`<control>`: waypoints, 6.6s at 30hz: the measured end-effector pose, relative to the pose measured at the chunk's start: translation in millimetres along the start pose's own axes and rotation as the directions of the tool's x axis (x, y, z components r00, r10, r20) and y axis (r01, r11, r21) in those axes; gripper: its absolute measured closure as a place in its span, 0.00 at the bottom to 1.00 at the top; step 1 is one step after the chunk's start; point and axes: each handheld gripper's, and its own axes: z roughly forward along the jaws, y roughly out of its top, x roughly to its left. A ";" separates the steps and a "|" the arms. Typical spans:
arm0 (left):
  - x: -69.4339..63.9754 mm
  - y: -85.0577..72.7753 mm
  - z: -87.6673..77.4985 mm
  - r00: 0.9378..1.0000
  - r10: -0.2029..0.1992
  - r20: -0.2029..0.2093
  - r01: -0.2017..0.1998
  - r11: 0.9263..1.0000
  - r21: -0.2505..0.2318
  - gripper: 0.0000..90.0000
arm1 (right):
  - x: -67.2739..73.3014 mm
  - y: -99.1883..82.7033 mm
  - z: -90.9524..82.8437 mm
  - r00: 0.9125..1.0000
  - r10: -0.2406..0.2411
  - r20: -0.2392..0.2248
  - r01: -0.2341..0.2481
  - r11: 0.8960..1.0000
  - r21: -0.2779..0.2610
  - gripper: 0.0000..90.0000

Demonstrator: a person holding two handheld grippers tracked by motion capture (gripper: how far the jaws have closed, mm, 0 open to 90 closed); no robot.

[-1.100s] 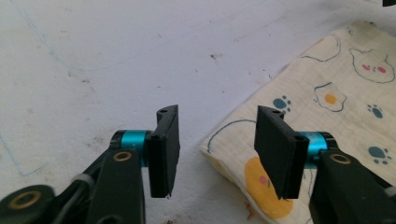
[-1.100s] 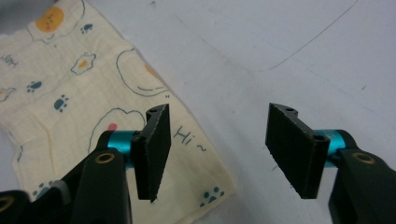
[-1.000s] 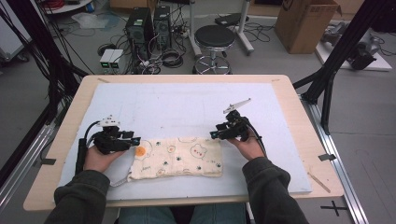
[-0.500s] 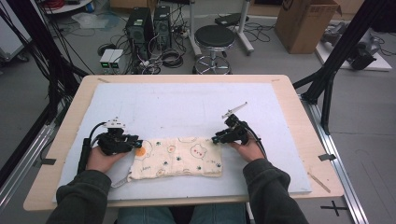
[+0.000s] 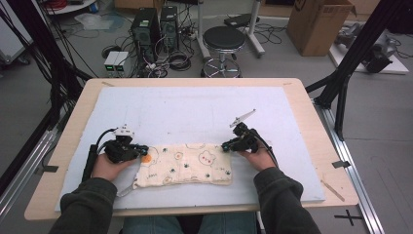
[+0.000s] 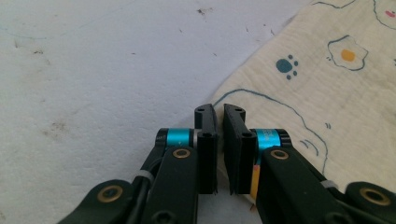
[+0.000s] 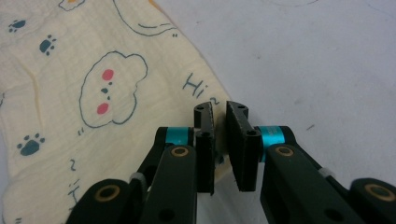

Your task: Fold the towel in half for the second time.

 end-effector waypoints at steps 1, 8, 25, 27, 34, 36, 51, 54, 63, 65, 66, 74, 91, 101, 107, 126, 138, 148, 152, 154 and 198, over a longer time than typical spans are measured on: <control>0.4 0.0 -0.1 1.000 -0.003 0.002 0.003 1.000 -0.001 0.95 | -0.1 0.0 0.1 1.000 -0.002 -0.001 0.002 1.000 -0.001 0.93; 4.8 0.0 -2.7 1.000 -0.026 0.004 0.026 0.999 -0.025 0.96 | -2.6 -0.6 -2.3 1.000 0.001 -0.017 -0.001 1.000 -0.008 0.95; 12.7 7.5 4.3 0.996 -0.081 0.026 0.082 0.997 -0.004 0.77 | -3.4 -0.4 -1.8 1.000 -0.010 -0.009 0.009 1.000 -0.011 0.94; 9.8 8.4 7.0 0.998 -0.052 0.030 0.051 0.998 0.022 0.77 | -2.1 -0.4 -1.9 1.000 -0.006 -0.011 0.006 1.000 -0.003 0.93; 7.6 8.2 7.8 1.000 -0.025 0.013 0.025 0.999 0.023 0.87 | -3.4 -1.1 -1.0 0.999 -0.011 -0.030 0.011 1.000 -0.005 0.94; 6.1 8.7 7.9 1.000 -0.015 0.012 0.015 1.000 0.027 0.93 | -4.0 -1.2 -1.5 0.999 -0.009 -0.035 0.009 1.000 -0.005 0.94; 7.4 14.9 7.3 0.999 -0.019 -0.026 0.018 1.000 -0.019 0.95 | -12.2 5.9 -12.3 1.000 -0.012 -0.011 0.012 1.000 0.005 0.95; 9.8 16.5 10.9 0.999 -0.031 -0.026 0.031 0.999 -0.021 0.95 | -16.2 9.4 -14.4 1.000 -0.013 -0.002 0.013 1.000 -0.003 0.95; 12.3 36.5 25.2 0.998 -0.036 -0.053 0.033 0.998 -0.047 0.95 | -34.6 19.4 -21.4 0.999 0.010 0.047 -0.010 1.000 0.001 0.95; 13.2 40.9 28.8 0.998 -0.030 -0.061 0.027 0.998 -0.055 0.95 | -39.2 20.3 -22.7 0.998 0.013 0.061 -0.012 1.000 -0.009 0.95; 13.6 42.2 29.9 0.997 -0.038 -0.061 0.034 0.998 -0.059 0.95 | -41.9 20.7 -23.2 0.998 0.017 0.063 -0.016 1.000 -0.009 0.95; 26.2 56.0 35.2 0.995 -0.045 -0.086 0.037 0.995 -0.092 0.95 | -59.4 29.8 -25.1 0.994 0.042 0.097 -0.035 0.997 -0.073 0.95; 10.1 53.1 22.2 0.997 0.009 -0.075 -0.018 0.993 -0.119 0.95 | -42.2 22.6 -35.3 0.995 0.007 0.104 0.004 0.995 -0.105 0.95; 3.4 47.7 13.5 0.997 0.039 -0.064 -0.048 0.990 -0.133 0.95 | -32.8 20.1 -41.0 0.996 -0.036 0.087 0.049 0.988 -0.146 0.94; -6.4 43.4 7.1 0.996 0.071 -0.060 -0.080 0.985 -0.153 0.95 | -21.6 15.8 -43.2 0.996 -0.057 0.076 0.067 0.987 -0.144 0.94; -26.8 18.1 -7.5 0.991 0.126 -0.039 -0.131 0.978 -0.161 0.95 | 4.1 10.9 -46.9 0.989 -0.139 0.048 0.142 0.987 -0.076 0.94; -34.5 6.1 -6.1 0.987 0.158 -0.023 -0.159 0.978 -0.133 0.95 | 8.7 -20.1 -40.6 0.993 -0.117 0.032 0.120 0.989 -0.087 0.94; -40.7 0.0 -8.5 0.983 0.184 -0.011 -0.184 0.977 -0.108 0.95 | 12.1 -28.2 -35.9 0.991 -0.128 0.035 0.130 0.989 -0.067 0.94; -44.3 -0.3 -8.6 0.979 0.202 -0.015 -0.203 0.974 -0.101 0.95 | 13.1 -29.7 -34.6 0.991 -0.130 0.044 0.132 0.989 -0.060 0.93; -45.4 -1.2 -7.4 0.977 0.211 -0.013 -0.211 0.973 -0.089 0.95 | 13.4 -31.1 -33.6 0.990 -0.136 0.043 0.138 0.989 -0.058 0.93; -64.8 35.3 4.7 0.981 0.186 0.061 -0.173 0.969 -0.175 0.74 | 44.0 16.2 -4.0 0.987 -0.163 0.004 0.161 0.975 -0.154 0.58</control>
